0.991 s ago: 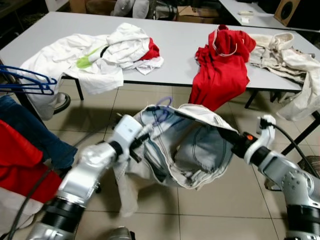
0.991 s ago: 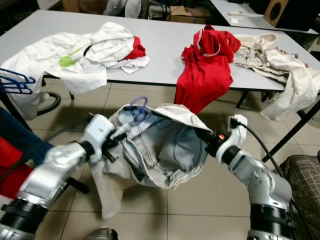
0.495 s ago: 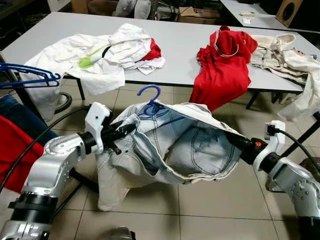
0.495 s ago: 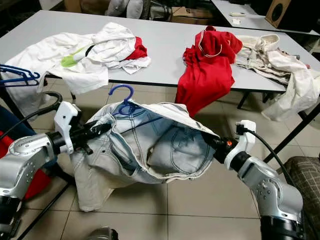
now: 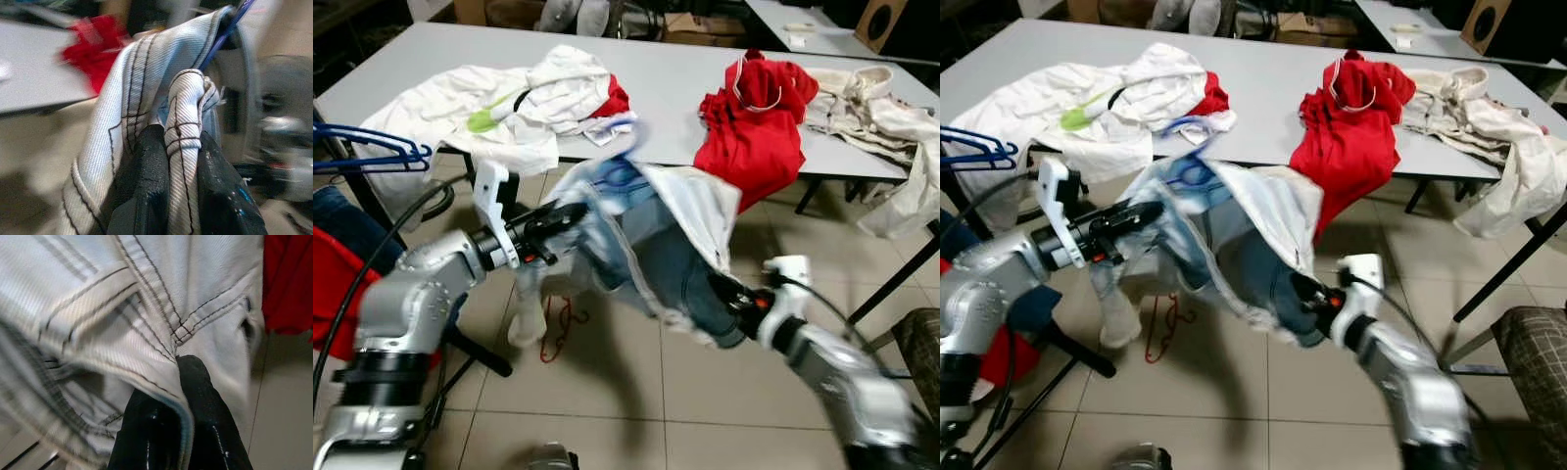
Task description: Hang hanger
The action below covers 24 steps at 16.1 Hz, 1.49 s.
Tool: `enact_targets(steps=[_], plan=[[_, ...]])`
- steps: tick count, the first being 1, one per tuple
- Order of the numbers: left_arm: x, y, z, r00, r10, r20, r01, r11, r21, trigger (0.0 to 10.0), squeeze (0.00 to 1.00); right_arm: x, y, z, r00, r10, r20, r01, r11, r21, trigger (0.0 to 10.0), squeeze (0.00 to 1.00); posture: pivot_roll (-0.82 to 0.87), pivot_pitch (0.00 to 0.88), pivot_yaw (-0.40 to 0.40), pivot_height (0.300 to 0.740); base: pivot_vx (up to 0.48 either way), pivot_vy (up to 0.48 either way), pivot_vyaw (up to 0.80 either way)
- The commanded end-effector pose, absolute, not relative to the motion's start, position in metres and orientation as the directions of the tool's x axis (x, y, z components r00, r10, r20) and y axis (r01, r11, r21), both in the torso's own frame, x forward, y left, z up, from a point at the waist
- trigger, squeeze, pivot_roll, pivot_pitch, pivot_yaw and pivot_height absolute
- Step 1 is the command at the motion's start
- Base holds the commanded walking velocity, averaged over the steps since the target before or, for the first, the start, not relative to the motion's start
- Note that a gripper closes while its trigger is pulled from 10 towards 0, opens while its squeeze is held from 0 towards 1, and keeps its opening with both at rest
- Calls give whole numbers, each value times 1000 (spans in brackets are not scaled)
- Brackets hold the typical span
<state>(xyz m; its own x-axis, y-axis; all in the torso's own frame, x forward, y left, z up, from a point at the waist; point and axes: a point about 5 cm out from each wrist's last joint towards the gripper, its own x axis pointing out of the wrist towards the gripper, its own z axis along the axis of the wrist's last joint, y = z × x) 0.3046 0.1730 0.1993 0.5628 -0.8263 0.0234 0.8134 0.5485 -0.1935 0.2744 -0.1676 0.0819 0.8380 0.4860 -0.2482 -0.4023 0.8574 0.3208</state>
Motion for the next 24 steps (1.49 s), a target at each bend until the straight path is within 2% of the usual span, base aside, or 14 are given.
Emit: enact_targets(steps=[1,2,3,6,7,10,11,13,16,17,18,21,22,24], plan=[[289,162,244,400,-890,219,917,386,-104,0,0,275,-174,68,845,434,-313,-351,891,290,10000,0,71,22,-42,740,0,0,0],[286,161,248,366,-904,220,931,351,-103,0,0,278,-173,68,844,445,-299,-369,887,277,10000,180,73,21,-43,740,0,0,0],[285,161,252,356,-904,236,934,336,-121,0,0,279,-173,66,839,451,-306,-388,888,246,10000,1000,75,20,-45,740,0,0,0],[283,163,258,348,-905,243,936,320,-148,0,0,279,-165,67,821,522,-231,-479,851,217,10000,1000,82,13,-49,740,0,0,0],[291,166,253,434,-880,194,899,412,-147,0,0,276,-162,73,799,571,-188,-534,818,213,10000,1000,81,11,-49,740,0,0,0],[309,176,236,587,-805,80,808,579,-105,0,0,262,-162,90,727,678,-113,-657,734,174,10000,1000,76,6,-48,740,0,0,0],[315,180,232,628,-776,56,778,622,-88,0,0,252,-166,101,687,721,-85,-705,690,163,10000,1000,68,4,-45,740,0,0,0],[319,180,230,640,-768,28,768,638,-56,0,0,241,-173,111,637,766,-84,-752,642,149,10000,1000,59,3,-38,740,0,0,0],[322,178,227,623,-783,-11,782,623,-11,0,0,227,-183,125,570,817,-92,-805,577,135,10000,1000,49,8,-31,740,0,0,0],[323,175,226,589,-808,-36,808,587,38,0,0,225,-190,142,549,833,-68,-825,553,118,10000,1000,44,9,-32,740,0,0,0],[323,173,225,573,-818,-52,819,570,61,0,0,228,-193,150,562,826,-46,-819,563,107,10000,1000,43,9,-34,740,0,0,0],[317,167,220,482,-865,-136,874,464,147,0,0,245,-205,187,581,814,23,-814,581,12,10000,1000,45,9,-41,740,0,0,0],[314,166,219,453,-877,-159,889,429,163,0,0,248,-205,195,565,825,18,-825,565,-16,10000,1000,45,8,-43,740,0,0,0],[301,164,218,325,-917,-232,939,284,194,0,0,253,-209,218,476,878,-52,-877,470,-97,10000,1000,48,6,-49,740,0,0,0]])
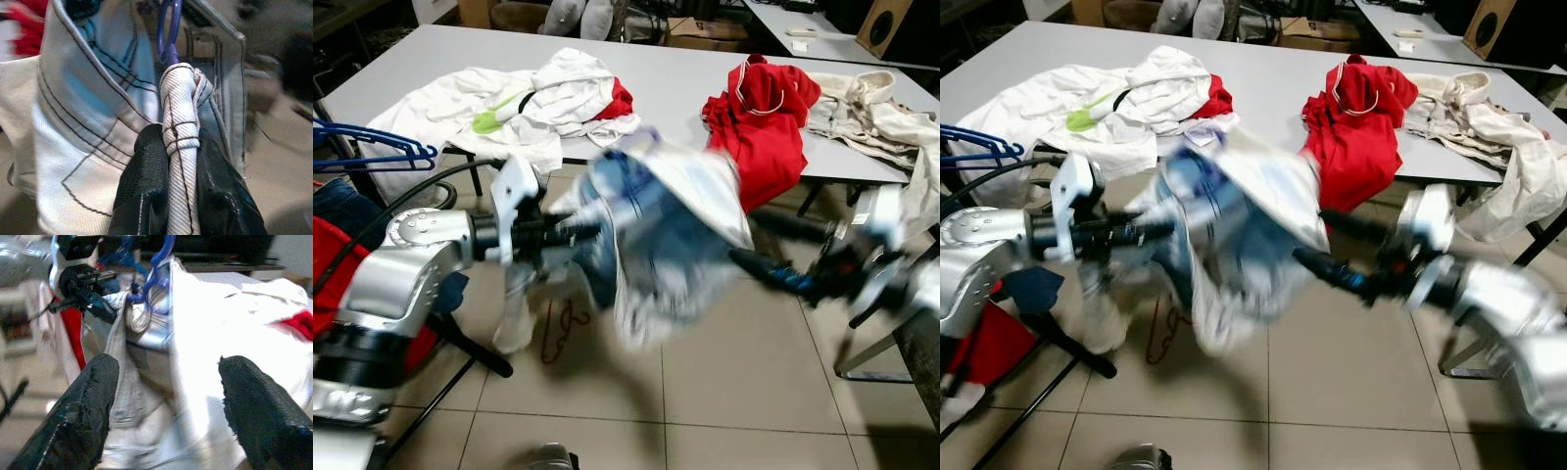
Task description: Hang hanger
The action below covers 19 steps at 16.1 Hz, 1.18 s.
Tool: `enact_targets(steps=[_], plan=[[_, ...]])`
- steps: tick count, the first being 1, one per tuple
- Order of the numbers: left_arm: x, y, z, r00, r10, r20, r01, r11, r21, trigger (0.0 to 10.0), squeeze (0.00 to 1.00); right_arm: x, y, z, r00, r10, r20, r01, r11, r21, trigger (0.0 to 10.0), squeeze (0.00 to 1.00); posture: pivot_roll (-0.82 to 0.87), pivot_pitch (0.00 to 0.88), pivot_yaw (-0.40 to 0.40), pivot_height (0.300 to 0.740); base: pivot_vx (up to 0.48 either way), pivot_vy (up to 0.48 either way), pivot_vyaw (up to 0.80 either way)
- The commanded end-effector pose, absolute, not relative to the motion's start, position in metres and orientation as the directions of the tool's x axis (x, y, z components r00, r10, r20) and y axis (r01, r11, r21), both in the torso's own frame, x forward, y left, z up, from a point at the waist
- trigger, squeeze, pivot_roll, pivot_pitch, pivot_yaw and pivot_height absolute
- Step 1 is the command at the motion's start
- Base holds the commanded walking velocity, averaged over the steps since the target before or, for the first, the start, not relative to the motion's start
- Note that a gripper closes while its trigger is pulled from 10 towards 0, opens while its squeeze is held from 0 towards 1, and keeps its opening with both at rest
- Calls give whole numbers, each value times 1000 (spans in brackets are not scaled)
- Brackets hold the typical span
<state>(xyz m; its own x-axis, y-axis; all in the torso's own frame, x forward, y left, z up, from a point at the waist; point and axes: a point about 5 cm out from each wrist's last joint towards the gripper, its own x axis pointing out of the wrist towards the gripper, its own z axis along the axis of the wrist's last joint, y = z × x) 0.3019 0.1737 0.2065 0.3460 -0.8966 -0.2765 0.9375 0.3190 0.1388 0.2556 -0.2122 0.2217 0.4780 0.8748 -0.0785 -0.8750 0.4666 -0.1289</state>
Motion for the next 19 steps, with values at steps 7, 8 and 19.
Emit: enact_targets(steps=[7,8,19], plan=[[272,154,224,54,-912,-407,983,-23,183,0,0,264,-200,239,223,925,-308,-963,161,-217,10000,1000,61,3,-82,740,0,0,0],[271,151,224,46,-912,-406,983,-31,181,0,0,263,-195,238,181,934,-307,-974,127,-189,10000,412,63,3,-84,740,0,0,0],[272,142,221,5,-904,-428,985,-70,159,0,0,275,-151,220,147,929,-341,-978,85,-189,3294,0,63,8,-76,740,0,0,0]])
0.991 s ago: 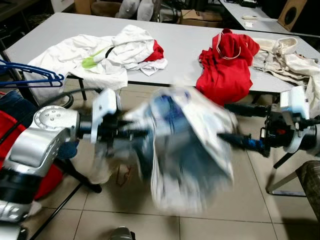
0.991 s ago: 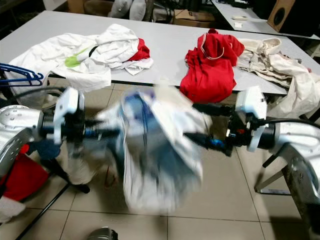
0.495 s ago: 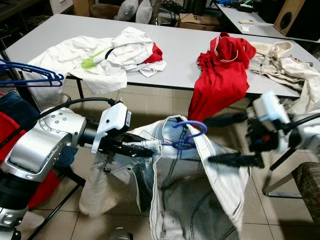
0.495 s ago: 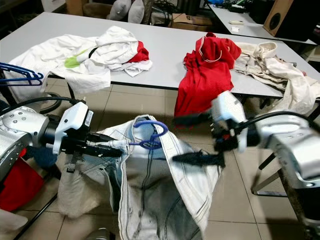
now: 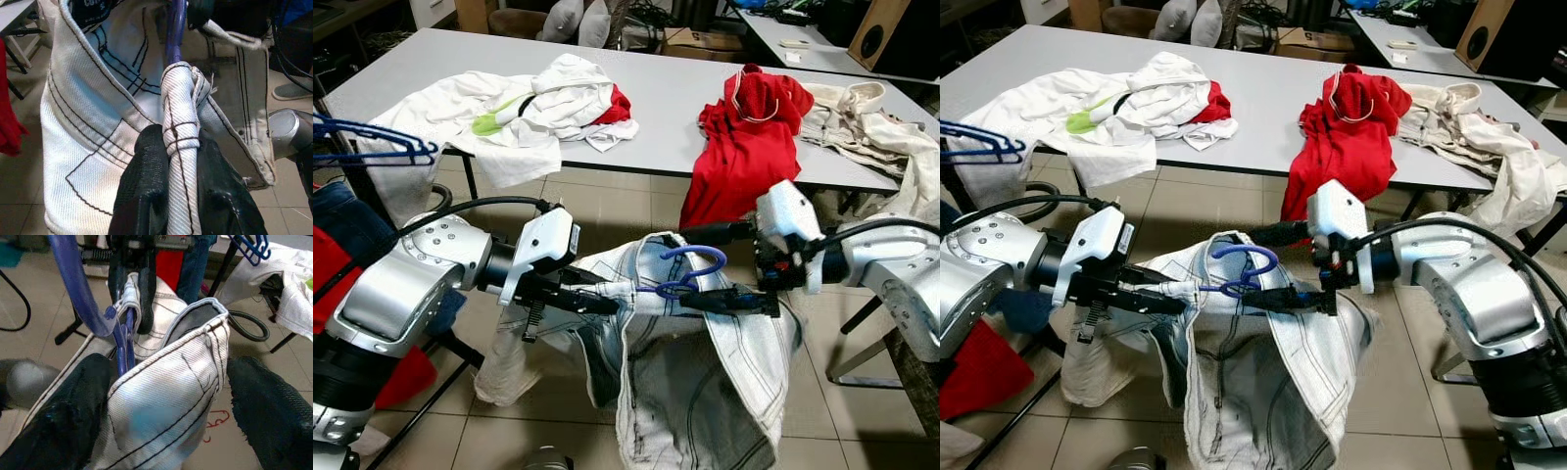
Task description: Hang hanger
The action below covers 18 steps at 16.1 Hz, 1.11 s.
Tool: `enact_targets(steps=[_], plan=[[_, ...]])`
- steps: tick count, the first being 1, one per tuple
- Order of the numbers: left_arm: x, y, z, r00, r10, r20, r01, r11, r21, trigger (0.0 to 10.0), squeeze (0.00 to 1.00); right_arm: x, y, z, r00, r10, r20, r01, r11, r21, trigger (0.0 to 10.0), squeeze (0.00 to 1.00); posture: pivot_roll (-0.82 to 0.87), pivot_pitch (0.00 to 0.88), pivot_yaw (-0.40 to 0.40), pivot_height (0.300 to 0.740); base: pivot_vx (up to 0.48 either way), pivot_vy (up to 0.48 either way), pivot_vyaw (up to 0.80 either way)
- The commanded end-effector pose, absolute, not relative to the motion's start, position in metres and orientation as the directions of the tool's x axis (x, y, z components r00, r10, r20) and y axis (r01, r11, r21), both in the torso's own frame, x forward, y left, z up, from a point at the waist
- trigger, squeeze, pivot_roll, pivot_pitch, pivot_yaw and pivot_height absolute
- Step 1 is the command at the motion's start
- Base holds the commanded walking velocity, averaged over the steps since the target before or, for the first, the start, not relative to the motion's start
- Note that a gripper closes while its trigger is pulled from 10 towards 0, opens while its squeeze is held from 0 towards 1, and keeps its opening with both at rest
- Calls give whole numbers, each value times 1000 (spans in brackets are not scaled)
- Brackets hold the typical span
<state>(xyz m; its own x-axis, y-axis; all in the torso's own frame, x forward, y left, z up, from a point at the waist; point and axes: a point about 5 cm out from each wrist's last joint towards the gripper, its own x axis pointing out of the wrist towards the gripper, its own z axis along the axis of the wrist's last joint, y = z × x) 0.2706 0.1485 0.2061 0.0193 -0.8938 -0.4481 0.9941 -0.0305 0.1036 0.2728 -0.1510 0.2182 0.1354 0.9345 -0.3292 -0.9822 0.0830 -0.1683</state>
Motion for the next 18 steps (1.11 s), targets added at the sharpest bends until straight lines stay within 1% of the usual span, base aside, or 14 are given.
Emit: enact_targets(steps=[1,2,3,6,8,11,12,14,18], plan=[[272,141,221,4,-904,-428,985,-70,159,0,0,275,-149,220,140,931,-337,-978,79,-191,1882,0,62,8,-76,740,0,0,0],[273,140,221,2,-905,-426,985,-72,157,0,0,274,-145,220,126,932,-340,-979,62,-195,0,0,62,8,-76,740,0,0,0],[274,138,221,-3,-907,-421,986,-74,152,0,0,272,-138,216,93,929,-359,-979,20,-202,0,0,63,8,-78,740,0,0,0],[276,137,222,8,-912,-410,988,-56,143,0,0,270,-130,212,59,926,-373,-979,-19,-202,0,0,65,9,-83,740,0,0,0],[281,138,222,39,-915,-401,990,-18,137,0,0,268,-125,209,32,925,-378,-980,-46,-196,0,0,67,4,-86,740,0,0,0],[285,142,222,76,-911,-405,990,22,137,0,0,267,-122,208,15,926,-378,-980,-61,-190,0,0,66,0,-85,740,0,0,0],[285,142,222,76,-911,-405,990,22,137,0,0,267,-122,208,15,926,-378,-980,-61,-190,0,0,66,0,-85,740,0,0,0],[291,147,224,113,-916,-386,988,64,138,0,0,263,-121,207,-4,927,-375,-982,-75,-174,0,0,65,0,-83,740,0,0,0],[293,149,226,131,-919,-373,985,80,150,0,0,261,-121,206,-14,930,-367,-985,-76,-157,0,0,67,0,-82,740,0,0,0]])
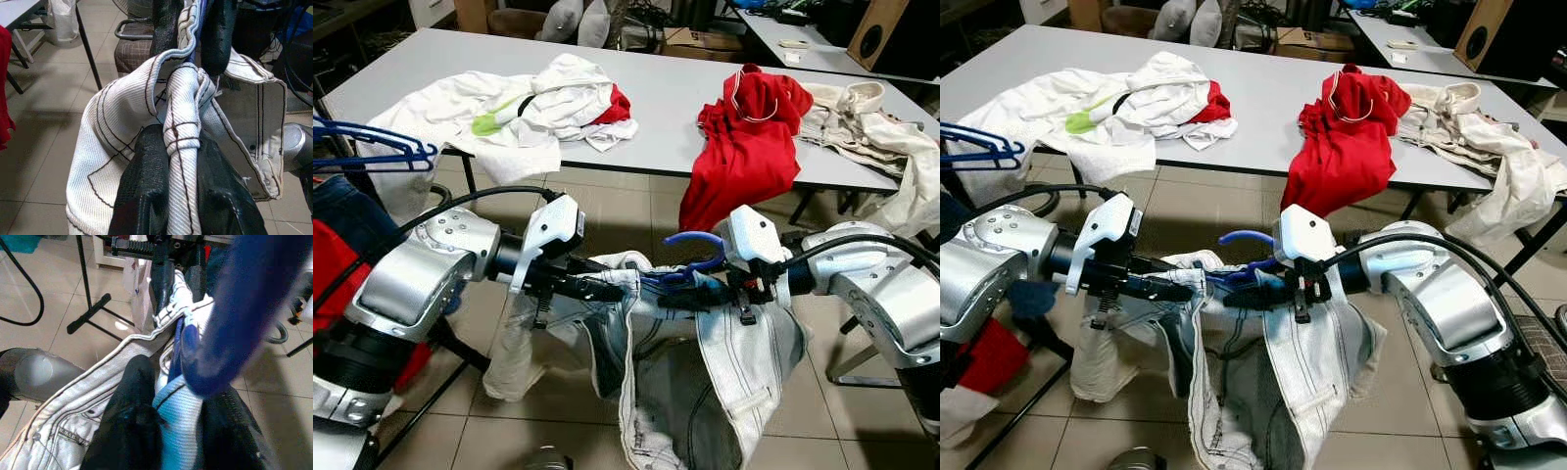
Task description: Hang hanger
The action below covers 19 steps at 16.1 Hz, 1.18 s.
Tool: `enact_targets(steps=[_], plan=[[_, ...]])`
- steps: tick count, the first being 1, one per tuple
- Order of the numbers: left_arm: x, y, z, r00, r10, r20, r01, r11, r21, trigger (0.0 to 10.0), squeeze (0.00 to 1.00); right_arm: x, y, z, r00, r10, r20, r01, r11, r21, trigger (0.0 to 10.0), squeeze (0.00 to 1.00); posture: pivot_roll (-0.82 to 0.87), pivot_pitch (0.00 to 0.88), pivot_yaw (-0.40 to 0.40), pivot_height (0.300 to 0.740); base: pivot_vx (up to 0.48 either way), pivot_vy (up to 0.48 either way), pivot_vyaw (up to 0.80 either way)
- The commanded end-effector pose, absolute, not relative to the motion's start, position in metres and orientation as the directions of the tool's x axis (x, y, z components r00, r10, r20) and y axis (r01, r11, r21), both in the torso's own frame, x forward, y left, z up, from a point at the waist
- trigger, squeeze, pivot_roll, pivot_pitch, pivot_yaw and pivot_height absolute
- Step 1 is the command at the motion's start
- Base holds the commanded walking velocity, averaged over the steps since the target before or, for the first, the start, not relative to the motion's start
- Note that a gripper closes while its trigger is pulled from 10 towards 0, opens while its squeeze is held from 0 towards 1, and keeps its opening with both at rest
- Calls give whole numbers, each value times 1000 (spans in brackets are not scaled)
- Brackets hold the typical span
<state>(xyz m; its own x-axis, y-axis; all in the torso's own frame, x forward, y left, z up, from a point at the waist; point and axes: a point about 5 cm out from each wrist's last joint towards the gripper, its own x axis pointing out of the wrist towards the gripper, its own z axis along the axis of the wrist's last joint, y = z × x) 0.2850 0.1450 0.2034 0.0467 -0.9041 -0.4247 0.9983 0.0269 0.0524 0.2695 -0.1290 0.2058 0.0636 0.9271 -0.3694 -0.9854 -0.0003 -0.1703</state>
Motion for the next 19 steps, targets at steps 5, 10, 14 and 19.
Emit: enact_targets(steps=[5,10,14,19], plan=[[297,149,230,164,-926,-340,978,107,180,118,0,260,-119,205,-12,940,-342,-988,-65,-144,0,0,69,0,-84,740,0,0,0],[302,143,238,190,-954,-232,976,157,154,10000,1000,260,-118,198,33,950,-312,-992,-8,-129,0,0,79,0,-68,740,0,0,0],[292,149,248,142,-971,-192,973,101,207,10000,0,263,-124,179,193,932,-307,-979,160,-128,0,0,86,0,-55,740,0,0,0],[287,161,256,191,-967,-171,964,152,219,10000,0,274,-133,163,399,872,-283,-917,387,-101,0,0,98,0,-27,740,0,0,0]])
